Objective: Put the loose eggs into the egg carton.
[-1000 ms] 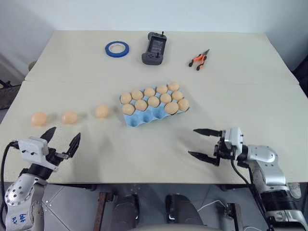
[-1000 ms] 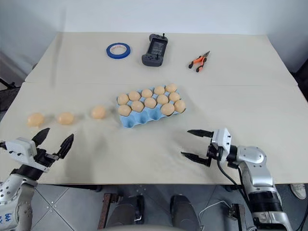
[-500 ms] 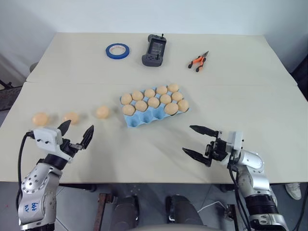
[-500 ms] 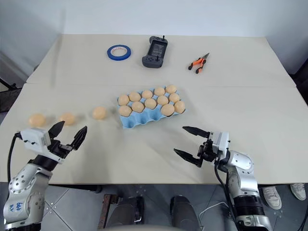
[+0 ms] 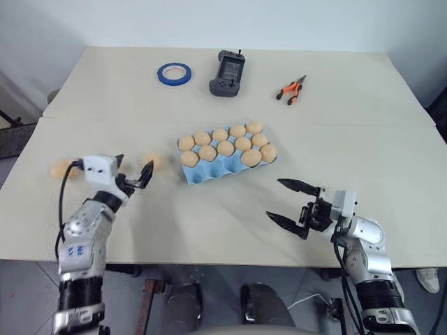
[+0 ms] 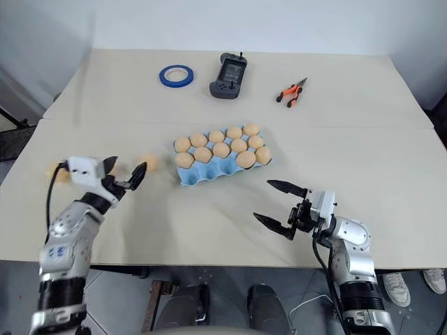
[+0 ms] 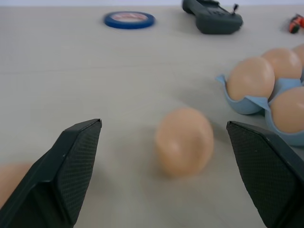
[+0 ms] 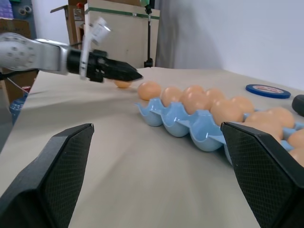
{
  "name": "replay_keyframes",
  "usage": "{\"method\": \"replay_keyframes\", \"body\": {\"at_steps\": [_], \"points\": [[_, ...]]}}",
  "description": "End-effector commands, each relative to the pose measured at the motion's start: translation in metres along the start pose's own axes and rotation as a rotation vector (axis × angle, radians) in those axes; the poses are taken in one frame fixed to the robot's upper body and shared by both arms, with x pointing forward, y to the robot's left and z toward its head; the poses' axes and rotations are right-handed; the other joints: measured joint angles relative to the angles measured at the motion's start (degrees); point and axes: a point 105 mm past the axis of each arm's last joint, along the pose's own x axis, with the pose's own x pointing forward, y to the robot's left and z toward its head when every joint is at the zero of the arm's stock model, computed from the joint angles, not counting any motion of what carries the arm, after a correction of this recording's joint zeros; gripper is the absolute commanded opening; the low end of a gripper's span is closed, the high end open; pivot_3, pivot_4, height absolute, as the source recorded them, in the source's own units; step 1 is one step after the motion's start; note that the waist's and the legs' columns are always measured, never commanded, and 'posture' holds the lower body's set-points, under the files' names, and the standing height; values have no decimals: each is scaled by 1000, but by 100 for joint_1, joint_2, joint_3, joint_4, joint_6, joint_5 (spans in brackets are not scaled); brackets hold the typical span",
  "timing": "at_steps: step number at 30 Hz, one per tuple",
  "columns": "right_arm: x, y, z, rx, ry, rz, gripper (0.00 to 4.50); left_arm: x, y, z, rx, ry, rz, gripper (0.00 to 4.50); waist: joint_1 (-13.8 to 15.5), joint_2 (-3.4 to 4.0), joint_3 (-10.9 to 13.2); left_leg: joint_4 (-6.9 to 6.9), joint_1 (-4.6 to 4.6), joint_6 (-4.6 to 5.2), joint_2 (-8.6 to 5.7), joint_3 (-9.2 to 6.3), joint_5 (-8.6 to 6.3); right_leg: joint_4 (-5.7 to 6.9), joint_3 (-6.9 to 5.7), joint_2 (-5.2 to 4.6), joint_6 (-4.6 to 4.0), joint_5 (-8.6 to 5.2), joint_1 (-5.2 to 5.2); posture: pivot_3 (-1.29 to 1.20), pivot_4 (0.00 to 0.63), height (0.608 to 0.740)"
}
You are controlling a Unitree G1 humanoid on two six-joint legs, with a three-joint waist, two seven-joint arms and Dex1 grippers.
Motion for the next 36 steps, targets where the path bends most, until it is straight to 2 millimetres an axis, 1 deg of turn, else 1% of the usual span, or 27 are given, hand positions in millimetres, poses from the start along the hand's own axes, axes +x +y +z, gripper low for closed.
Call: {"method": "replay_keyframes", "body": {"at_steps": [1,4,5,6,8,11,12,13,14,15,16,18,21,23,24,25,26,27,30,33,36], "points": [[1,-8,11,-57,-9,-6,4481,14,1,0,22,7,-7,4500,-5,0,0,-2,0,-2,2,2,-2,-1,0,2,0,0,-3,0,150,740],[3,-8,13,-64,-18,-16,4481,26,-6,-4,8,22,-33,4500,17,-2,1,-6,-3,-7,7,0,-3,3,-11,5,0,0,-11,0,150,740],[4,-7,13,-65,-20,-17,4495,27,-4,-8,22,45,-21,4304,20,-2,1,-6,-3,-7,7,-1,-4,3,-13,4,0,0,-10,0,150,740],[5,-6,13,-65,-22,-17,4500,28,-3,-11,29,56,-10,4094,18,-2,1,-5,-4,-7,6,-1,-5,3,-14,3,1,0,-10,0,150,740],[5,-6,13,-64,-23,-20,4500,28,-6,-10,15,46,-24,3617,14,-2,1,-3,-5,-5,5,2,-8,-1,-12,2,5,2,-9,0,150,740],[5,-6,14,-65,-21,-28,4500,25,-12,-3,41,10,-69,2638,16,-3,2,-2,-5,-3,5,3,-10,-1,-12,1,7,3,-8,0,150,740],[4,-7,14,-66,-17,-32,4500,25,-14,3,60,-18,-89,2243,16,-3,2,-1,-4,-3,5,3,-9,-1,-12,1,7,3,-8,0,150,740],[4,-7,14,-68,-13,-35,4500,24,-16,13,91,-64,-108,1995,15,-4,2,-1,-5,-4,5,3,-9,-1,-11,1,6,3,-8,0,150,740],[2,-7,14,-70,-9,-38,4500,22,-20,30,127,-147,-144,1794,16,-7,4,-1,-5,-5,5,3,-8,-1,-12,1,6,3,-8,0,150,740],[1,-8,14,-73,-5,-45,4500,20,-30,48,140,-227,-210,1735,17,-14,8,0,-5,-6,5,3,-7,-1,-12,1,6,3,-8,0,150,740],[0,-9,15,-74,-2,-51,4500,19,-38,59,173,-272,-265,1735,17,-15,9,0,-7,-8,6,3,-5,-1,-13,1,6,3,-9,0,150,740],[-1,-10,16,-76,1,-58,4500,20,-53,69,210,-294,-367,1735,20,-15,9,0,-7,-10,4,4,-4,-3,-13,0,6,3,-7,0,150,740],[-4,-10,15,-79,10,-71,4500,30,-86,74,194,-279,-553,1735,58,-14,8,2,-4,-10,0,2,-3,-4,-14,-3,6,3,1,0,150,740],[-5,-12,15,-73,22,-82,4500,35,-103,75,172,-266,-644,1735,72,-14,9,4,-4,-7,-2,3,-2,-6,-14,-3,6,3,3,0,150,740],[-7,-13,14,-57,44,-95,4500,35,-126,69,172,-233,-775,1735,73,-14,9,4,-4,-5,-2,6,-1,-8,-11,-2,8,3,3,0,150,740],[-10,-14,15,-52,56,-105,4500,38,-142,64,184,-207,-852,1735,76,-14,9,4,-5,-4,-3,9,0,-8,-9,-2,8,4,2,0,150,740],[-12,-15,16,-56,61,-114,4500,41,-154,61,175,-186,-906,1735,87,-14,9,3,-5,-6,-2,10,1,-11,-10,-1,8,4,2,0,150,740],[-13,-15,17,-61,65,-122,4500,45,-162,58,164,-166,-937,1735,107,-14,9,2,-5,-6,-2,10,1,-10,-10,0,8,4,1,0,150,740],[-17,-12,18,-68,73,-130,4500,56,-172,52,163,-134,-963,1735,113,-16,10,2,-8,-8,2,13,1,-12,-8,8,8,4,-5,0,150,740],[-22,-9,18,-79,81,-160,4500,70,-180,40,165,-76,-951,1735,116,-17,10,2,-7,-9,6,16,0,-10,-6,15,8,4,-8,0,150,740],[-22,-9,19,-87,76,-175,4500,72,-183,40,159,-86,-958,1735,103,-18,11,5,-7,-9,5,24,1,-10,-3,14,9,4,-9,0,150,740]]}}
